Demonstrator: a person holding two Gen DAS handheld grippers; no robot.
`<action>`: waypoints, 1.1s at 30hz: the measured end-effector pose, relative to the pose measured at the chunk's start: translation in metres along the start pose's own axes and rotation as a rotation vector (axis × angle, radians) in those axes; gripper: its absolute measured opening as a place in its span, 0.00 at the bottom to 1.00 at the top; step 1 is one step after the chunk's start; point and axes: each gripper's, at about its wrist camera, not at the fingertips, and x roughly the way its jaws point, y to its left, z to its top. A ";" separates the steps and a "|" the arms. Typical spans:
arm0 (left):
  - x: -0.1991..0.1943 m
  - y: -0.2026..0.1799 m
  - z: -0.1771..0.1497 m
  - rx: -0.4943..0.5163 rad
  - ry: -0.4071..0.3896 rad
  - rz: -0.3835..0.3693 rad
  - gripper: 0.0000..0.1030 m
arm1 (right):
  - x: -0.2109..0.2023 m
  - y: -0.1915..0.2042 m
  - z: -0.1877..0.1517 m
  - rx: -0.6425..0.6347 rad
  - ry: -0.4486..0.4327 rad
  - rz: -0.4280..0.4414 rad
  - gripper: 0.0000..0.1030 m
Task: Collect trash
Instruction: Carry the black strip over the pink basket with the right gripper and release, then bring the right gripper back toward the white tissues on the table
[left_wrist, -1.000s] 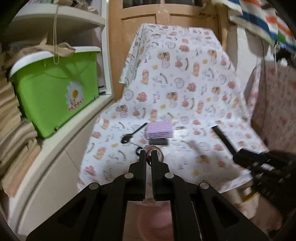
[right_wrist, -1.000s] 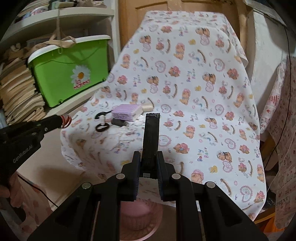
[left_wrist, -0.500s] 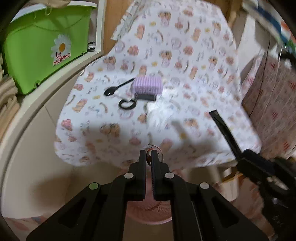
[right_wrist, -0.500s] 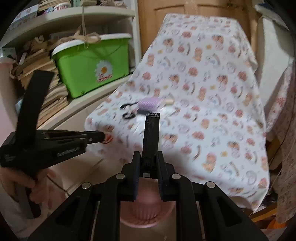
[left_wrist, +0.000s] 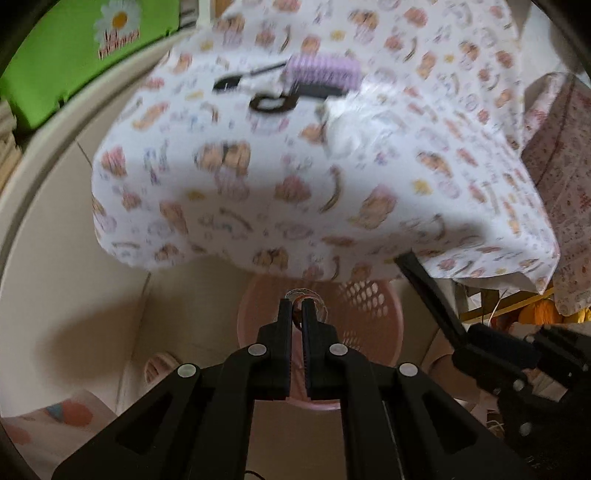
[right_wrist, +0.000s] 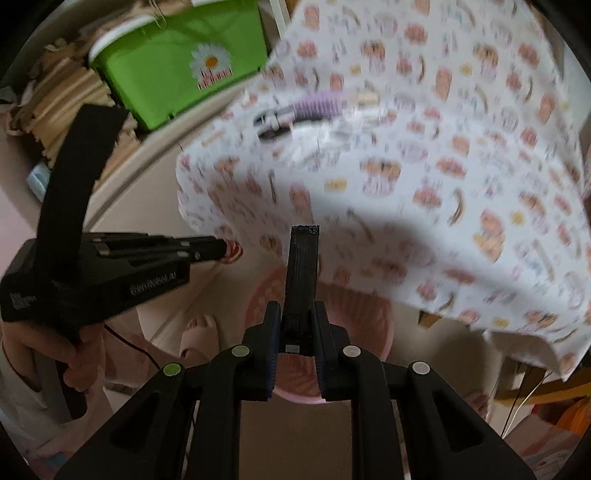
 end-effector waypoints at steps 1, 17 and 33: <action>0.007 0.002 0.000 -0.007 0.022 0.000 0.05 | 0.007 -0.002 -0.001 0.006 0.029 -0.007 0.18; 0.095 0.007 -0.018 -0.059 0.321 -0.023 0.06 | 0.127 -0.035 -0.038 0.134 0.375 0.001 0.18; 0.017 0.016 0.012 -0.065 -0.016 0.054 0.59 | 0.083 -0.040 -0.009 0.121 0.172 -0.136 0.67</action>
